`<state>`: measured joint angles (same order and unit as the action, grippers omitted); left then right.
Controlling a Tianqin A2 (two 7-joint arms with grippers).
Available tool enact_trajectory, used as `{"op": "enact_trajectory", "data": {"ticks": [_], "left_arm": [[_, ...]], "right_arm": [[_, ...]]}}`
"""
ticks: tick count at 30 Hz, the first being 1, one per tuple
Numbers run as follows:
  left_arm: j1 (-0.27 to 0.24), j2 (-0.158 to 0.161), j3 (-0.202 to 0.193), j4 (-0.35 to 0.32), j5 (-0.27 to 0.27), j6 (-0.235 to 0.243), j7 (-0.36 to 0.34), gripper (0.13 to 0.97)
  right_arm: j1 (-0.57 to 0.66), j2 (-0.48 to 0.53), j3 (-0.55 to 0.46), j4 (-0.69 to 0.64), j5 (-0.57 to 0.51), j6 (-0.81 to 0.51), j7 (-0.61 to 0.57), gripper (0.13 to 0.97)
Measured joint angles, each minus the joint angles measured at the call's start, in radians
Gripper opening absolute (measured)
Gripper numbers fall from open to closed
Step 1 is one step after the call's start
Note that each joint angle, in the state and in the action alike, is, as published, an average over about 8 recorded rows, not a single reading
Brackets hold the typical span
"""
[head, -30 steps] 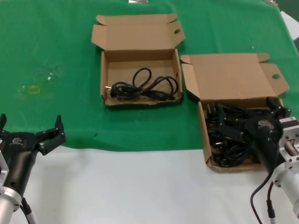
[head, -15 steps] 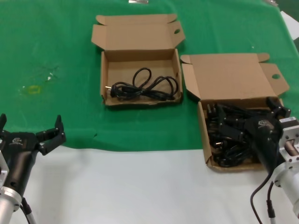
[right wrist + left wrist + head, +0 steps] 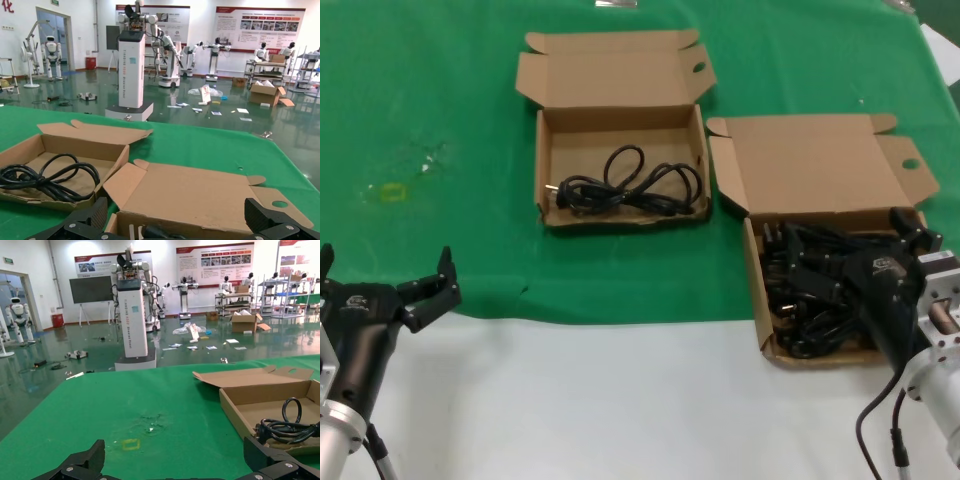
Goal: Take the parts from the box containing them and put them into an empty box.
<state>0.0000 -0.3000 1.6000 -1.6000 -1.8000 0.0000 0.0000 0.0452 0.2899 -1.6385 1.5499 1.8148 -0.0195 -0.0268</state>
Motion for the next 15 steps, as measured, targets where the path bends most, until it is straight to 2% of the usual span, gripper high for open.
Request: {"op": "enact_trajectory", "data": {"ticks": [15], "left_arm": [[0.0,0.0,0.0,0.0,0.0,0.0,0.0,0.966]], "right_arm": [[0.0,0.0,0.0,0.0,0.0,0.0,0.0,0.966]]}}
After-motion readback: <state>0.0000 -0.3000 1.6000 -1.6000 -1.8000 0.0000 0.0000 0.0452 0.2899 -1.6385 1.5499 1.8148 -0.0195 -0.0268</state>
